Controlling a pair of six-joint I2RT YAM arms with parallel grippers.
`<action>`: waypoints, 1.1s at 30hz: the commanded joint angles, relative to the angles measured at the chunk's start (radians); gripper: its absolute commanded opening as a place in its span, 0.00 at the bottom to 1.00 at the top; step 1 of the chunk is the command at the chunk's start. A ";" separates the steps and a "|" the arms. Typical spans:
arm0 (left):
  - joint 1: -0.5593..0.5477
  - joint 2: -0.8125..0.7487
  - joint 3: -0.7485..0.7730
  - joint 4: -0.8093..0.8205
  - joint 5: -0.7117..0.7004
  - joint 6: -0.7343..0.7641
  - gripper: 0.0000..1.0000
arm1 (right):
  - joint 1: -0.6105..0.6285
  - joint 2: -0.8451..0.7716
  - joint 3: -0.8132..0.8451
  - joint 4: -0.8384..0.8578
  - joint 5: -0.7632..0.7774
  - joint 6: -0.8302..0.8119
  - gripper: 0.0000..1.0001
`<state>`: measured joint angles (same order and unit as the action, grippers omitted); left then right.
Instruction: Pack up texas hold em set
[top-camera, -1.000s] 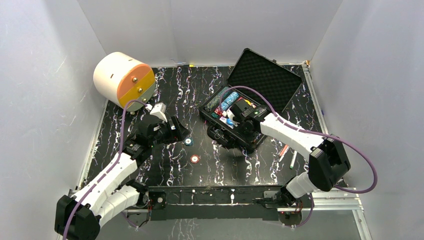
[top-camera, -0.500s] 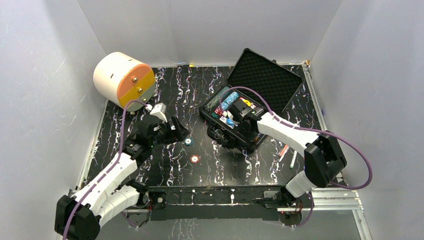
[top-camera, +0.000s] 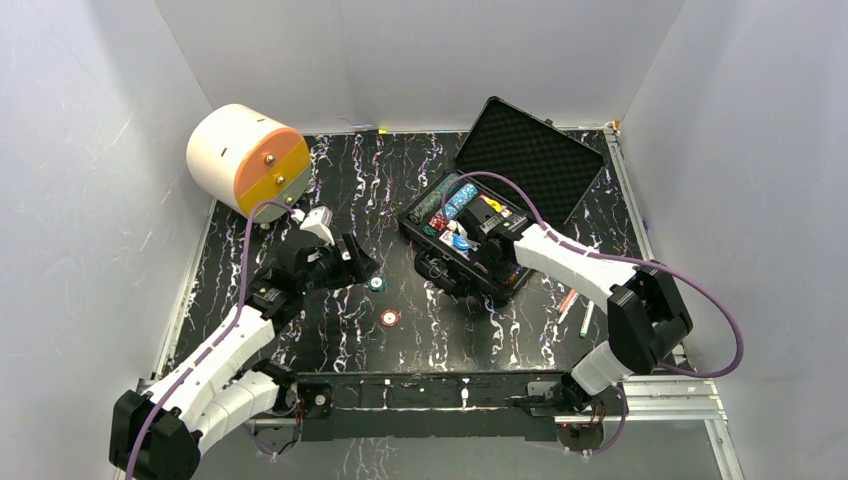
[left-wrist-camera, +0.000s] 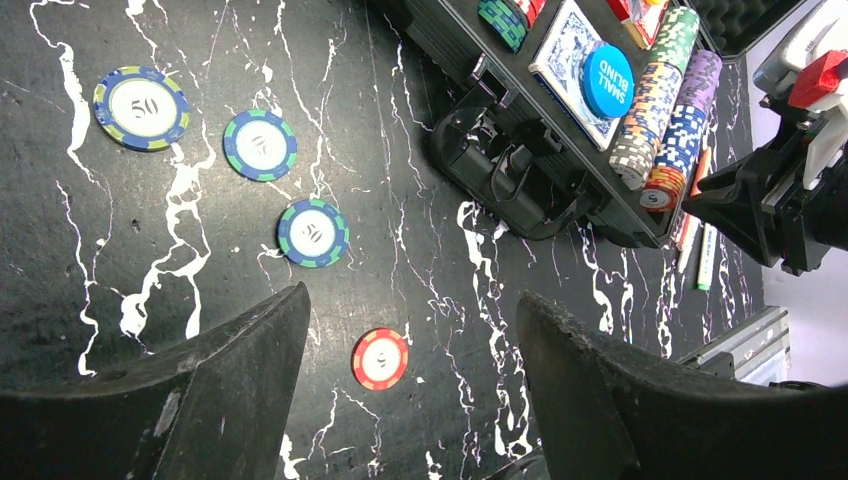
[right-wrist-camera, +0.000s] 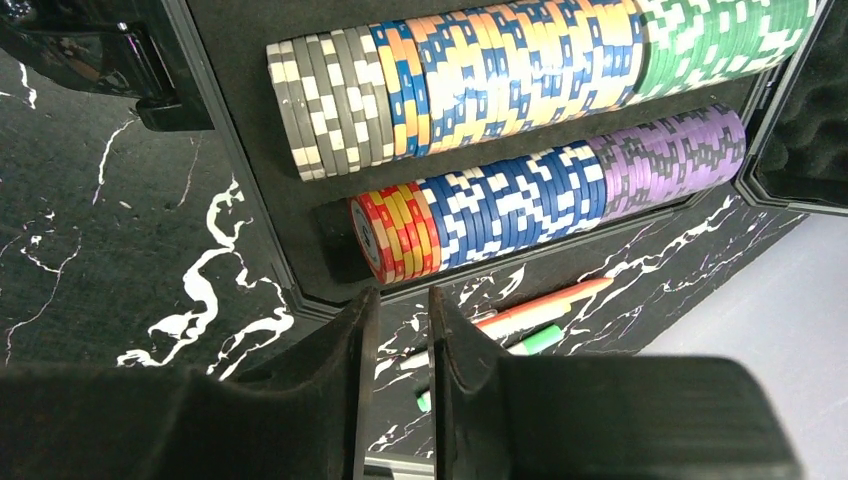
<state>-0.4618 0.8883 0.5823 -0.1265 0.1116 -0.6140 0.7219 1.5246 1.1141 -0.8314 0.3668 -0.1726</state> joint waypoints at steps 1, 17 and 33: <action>-0.001 -0.019 0.002 -0.008 -0.014 0.000 0.74 | -0.003 -0.005 0.036 0.007 0.023 0.036 0.34; 0.002 -0.013 0.172 -0.407 -0.461 -0.161 0.91 | 0.171 0.057 0.211 0.158 -0.178 0.353 0.59; 0.005 -0.096 0.424 -0.601 -0.757 -0.141 0.98 | 0.490 0.518 0.535 0.164 -0.043 0.658 0.80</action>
<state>-0.4599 0.8013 0.9848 -0.6838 -0.5941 -0.7773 1.2209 2.0338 1.5864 -0.6415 0.2756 0.4080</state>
